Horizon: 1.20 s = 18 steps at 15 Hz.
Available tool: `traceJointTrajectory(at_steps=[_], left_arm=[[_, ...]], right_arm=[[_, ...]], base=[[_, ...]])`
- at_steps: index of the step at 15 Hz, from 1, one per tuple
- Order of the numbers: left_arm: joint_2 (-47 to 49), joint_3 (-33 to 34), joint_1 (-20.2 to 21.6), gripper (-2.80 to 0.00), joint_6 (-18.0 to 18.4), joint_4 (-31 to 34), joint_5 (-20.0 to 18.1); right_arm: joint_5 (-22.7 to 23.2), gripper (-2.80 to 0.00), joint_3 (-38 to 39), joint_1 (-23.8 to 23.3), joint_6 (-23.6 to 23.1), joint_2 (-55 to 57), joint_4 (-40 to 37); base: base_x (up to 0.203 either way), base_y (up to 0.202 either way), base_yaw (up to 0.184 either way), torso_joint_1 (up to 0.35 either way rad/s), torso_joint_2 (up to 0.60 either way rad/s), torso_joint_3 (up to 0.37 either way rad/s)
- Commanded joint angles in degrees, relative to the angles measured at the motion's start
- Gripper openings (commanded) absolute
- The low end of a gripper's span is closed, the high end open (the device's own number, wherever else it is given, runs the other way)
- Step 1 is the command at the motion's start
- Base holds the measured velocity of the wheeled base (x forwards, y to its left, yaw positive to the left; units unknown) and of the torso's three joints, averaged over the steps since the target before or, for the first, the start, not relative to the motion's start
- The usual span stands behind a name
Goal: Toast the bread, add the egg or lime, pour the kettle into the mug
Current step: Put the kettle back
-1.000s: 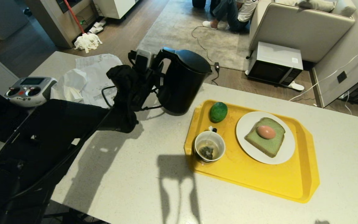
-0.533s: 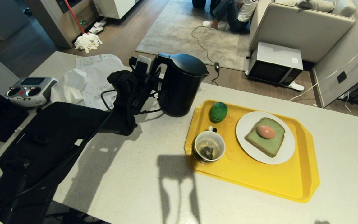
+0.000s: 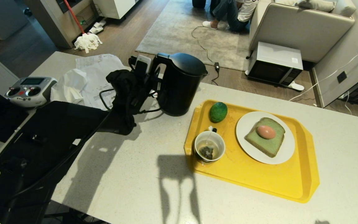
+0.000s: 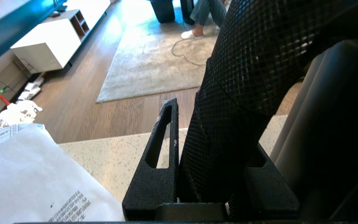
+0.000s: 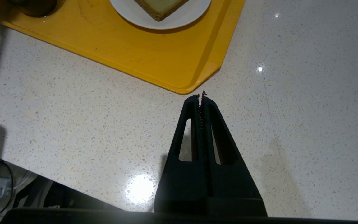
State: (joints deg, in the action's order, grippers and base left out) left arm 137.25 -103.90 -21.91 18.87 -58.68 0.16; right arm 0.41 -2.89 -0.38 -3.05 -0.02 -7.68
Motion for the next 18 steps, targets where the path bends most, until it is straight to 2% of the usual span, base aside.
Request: traceJointTrajectory(at_steps=[1, 3, 8, 9, 18], left_arm=[[-2.19, 2.61, -0.07, -2.8, 0.11, 0.31, 0.02], [-3.7, 4.81, -0.17, -2.8, 0.11, 1.25, -0.07], [-3.95, 4.97, -0.42, -2.8, 0.38, 1.19, -0.07], [-4.21, 5.83, -0.42, 0.0, 0.38, 1.06, -0.07], [-10.49, 17.88, -0.86, 0.0, 0.44, 0.23, -0.02]], right_arm=[[0.03, -2.8, -0.01, -0.01, -0.03, 0.02, -0.05], [0.03, -2.8, -0.01, 0.0, -0.03, 0.02, -0.05], [0.03, -2.8, -0.01, 0.03, -0.03, 0.02, -0.05], [0.03, -2.8, -0.01, 0.03, -0.03, 0.02, -0.05], [0.03, -2.8, -0.01, 0.03, -0.03, 0.02, -0.05]], base=[[0.0, 0.0, 0.0, 0.0, 0.0, 0.0], [0.0, 0.0, 0.0, 0.0, 0.0, 0.0], [0.0, 0.0, 0.0, 0.0, 0.0, 0.0], [0.0, 0.0, 0.0, 0.0, 0.0, 0.0], [0.0, 0.0, 0.0, 0.0, 0.0, 0.0]])
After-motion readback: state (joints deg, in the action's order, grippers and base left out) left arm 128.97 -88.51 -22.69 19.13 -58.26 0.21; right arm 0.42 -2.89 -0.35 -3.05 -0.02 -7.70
